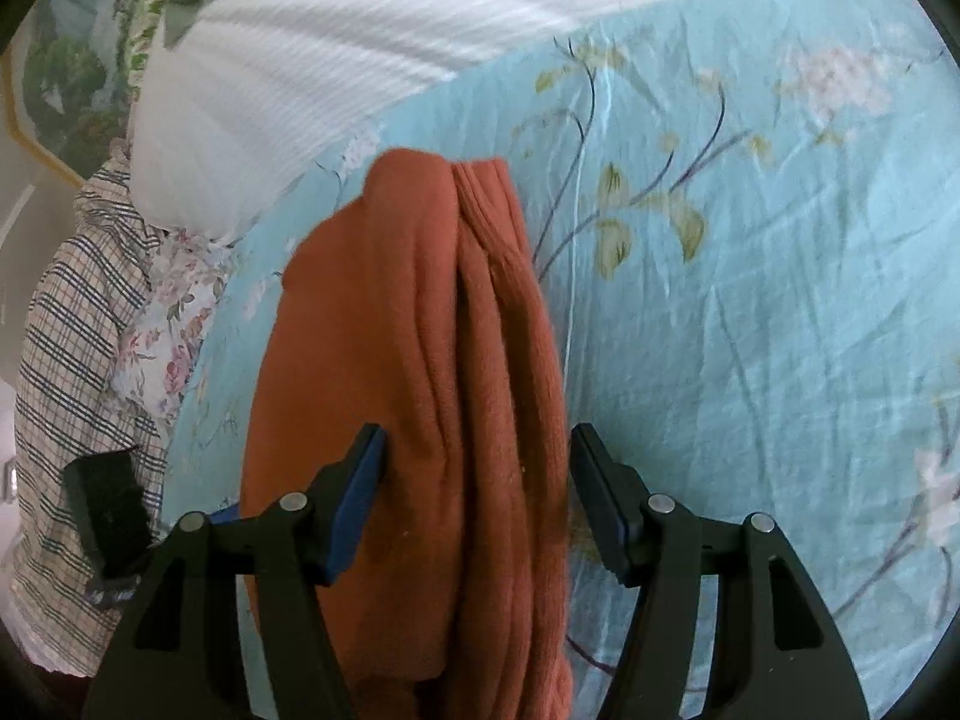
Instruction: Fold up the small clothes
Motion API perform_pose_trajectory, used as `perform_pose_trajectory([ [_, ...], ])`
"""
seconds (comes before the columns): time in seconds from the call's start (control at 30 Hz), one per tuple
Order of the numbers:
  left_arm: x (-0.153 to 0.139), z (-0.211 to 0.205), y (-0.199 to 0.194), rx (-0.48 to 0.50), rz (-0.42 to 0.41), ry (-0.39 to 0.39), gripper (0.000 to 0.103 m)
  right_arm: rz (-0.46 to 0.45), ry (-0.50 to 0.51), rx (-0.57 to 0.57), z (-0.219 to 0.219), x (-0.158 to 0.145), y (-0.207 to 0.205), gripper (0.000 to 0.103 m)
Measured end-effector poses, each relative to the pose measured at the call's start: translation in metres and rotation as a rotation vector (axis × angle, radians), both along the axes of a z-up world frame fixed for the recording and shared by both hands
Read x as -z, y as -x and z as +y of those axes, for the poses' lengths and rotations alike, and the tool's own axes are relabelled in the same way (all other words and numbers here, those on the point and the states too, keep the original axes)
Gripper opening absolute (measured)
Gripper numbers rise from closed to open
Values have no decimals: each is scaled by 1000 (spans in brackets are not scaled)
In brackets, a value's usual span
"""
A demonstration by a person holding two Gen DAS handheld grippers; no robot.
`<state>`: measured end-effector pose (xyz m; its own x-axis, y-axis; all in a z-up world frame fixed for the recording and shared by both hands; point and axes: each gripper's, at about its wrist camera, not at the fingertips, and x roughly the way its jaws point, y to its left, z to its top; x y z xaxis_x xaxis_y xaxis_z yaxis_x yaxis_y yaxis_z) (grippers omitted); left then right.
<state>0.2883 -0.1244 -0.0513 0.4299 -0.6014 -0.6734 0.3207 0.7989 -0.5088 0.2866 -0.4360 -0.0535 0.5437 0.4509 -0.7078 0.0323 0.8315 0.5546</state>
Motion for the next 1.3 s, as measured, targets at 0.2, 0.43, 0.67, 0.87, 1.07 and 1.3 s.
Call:
perform_pose_trajectory([
  [0.2, 31, 3, -44, 23, 132, 141, 79, 50, -100, -12, 6, 12, -6, 43],
  [0.43, 23, -4, -45, 70, 86, 121, 25, 4, -135, -41, 42, -7, 14, 30],
  [0.67, -29, 62, 14, 28, -46, 82, 22, -52, -232, -160, 133, -10, 36, 29],
  [0.87, -47, 140, 63, -21, -66, 15, 22, -44, -297, -260, 207, 6, 50, 29],
  [1.07, -22, 188, 91, -89, -27, -60, 23, 0, -224, -260, 234, 26, 56, 29],
  [1.3, 6, 192, 92, -160, 9, -48, 35, 24, -195, -216, 230, 31, 61, 37],
])
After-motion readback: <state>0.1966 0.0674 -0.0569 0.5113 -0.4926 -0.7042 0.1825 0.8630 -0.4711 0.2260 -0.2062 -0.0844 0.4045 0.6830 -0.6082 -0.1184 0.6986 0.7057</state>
